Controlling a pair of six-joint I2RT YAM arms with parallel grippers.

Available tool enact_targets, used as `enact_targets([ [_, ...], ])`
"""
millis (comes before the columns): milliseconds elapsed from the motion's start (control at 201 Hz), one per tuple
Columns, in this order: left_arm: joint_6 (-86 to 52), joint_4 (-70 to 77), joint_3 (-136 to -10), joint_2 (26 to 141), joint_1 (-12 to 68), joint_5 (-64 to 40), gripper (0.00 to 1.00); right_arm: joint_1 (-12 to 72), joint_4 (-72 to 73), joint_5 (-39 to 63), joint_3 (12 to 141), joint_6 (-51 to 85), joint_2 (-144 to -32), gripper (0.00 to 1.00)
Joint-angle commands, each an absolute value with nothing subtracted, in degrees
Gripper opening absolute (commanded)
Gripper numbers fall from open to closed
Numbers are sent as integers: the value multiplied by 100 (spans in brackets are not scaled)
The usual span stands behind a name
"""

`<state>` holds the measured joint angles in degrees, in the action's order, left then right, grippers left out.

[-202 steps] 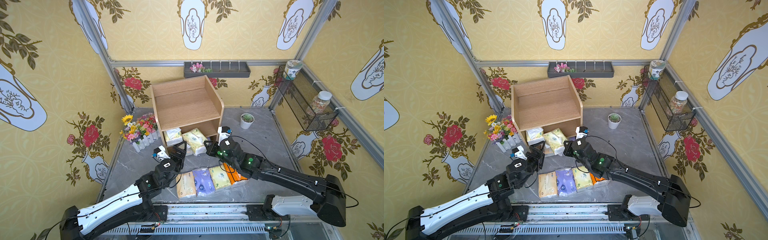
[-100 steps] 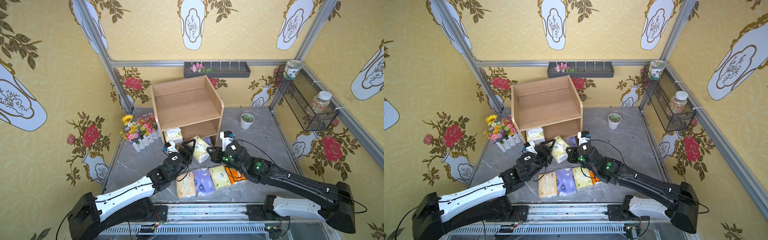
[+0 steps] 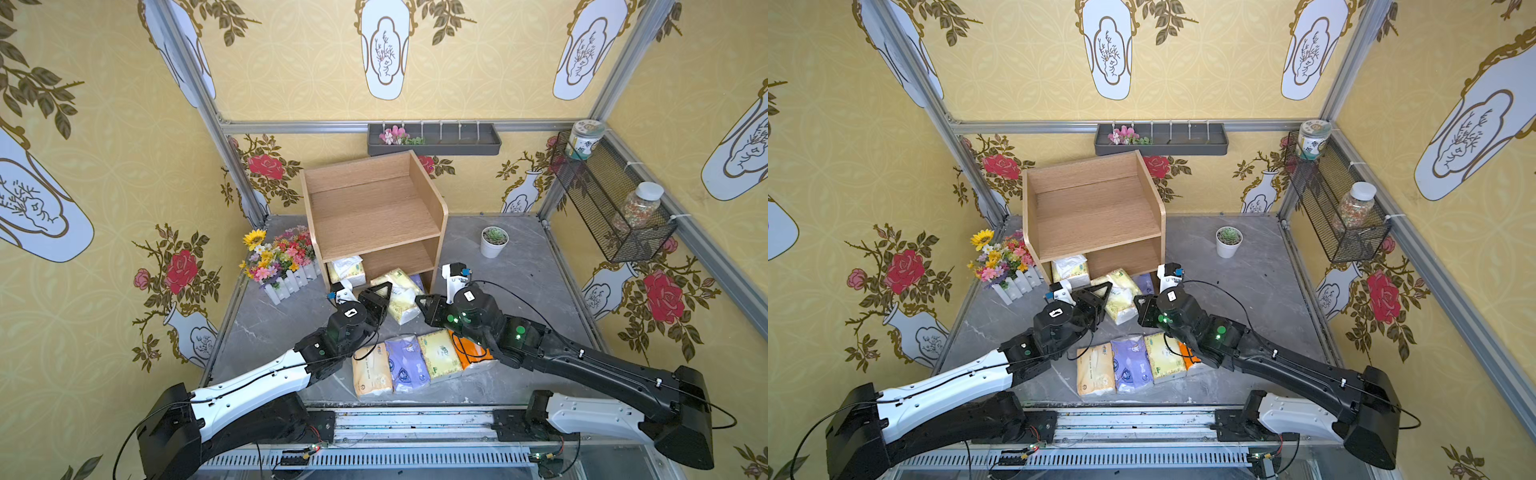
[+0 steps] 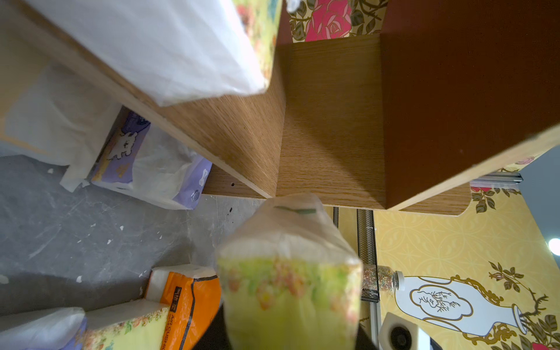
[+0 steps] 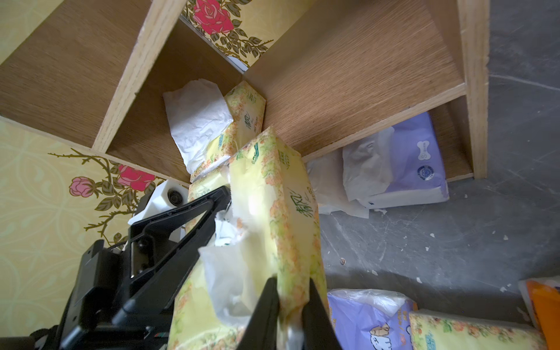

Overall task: Remove the tissue boxes from the shelf
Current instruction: Pick up a box of tissues from the shelf.

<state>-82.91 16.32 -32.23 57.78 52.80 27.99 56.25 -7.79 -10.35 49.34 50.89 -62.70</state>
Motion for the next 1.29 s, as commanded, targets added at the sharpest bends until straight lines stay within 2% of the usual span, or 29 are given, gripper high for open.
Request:
enact_targets([
  [0, -8019, 1675, -3267, 5766, 5278, 2727, 30, 5624, -975, -832, 5075, 4775, -6210, 34],
  [110, -7523, 1563, -3347, 5716, 5235, 2553, 28, 5537, -1366, -596, 5267, 4502, -6137, 54],
  [194, -6921, 1253, -3506, 5678, 5171, 2371, 29, 5523, -1870, -727, 5442, 4302, -6029, 64],
  [413, -6107, 1066, -3439, 5567, 4792, 1021, 33, 5384, -2921, -533, 5934, 3821, -5844, 82],
  [553, -5752, 1166, -3236, 5355, 4662, 307, 33, 5009, -3063, 565, 6084, 3679, -5924, 87],
  [657, -5741, 1489, -2990, 5141, 4532, -272, 32, 4665, -2877, 1508, 5942, 3685, -5989, 86],
  [782, -5799, 1680, -2836, 4995, 4450, -679, 32, 4461, -2503, 2216, 5733, 3787, -6035, 75],
  [1086, -5877, 2311, -2681, 5106, 4395, -1357, 32, 4452, -2405, 2440, 5772, 3781, -6315, 45],
  [1285, -5907, 2534, -2657, 5222, 4386, -1499, 32, 4458, -2205, 2531, 5649, 3940, -6297, 40],
])
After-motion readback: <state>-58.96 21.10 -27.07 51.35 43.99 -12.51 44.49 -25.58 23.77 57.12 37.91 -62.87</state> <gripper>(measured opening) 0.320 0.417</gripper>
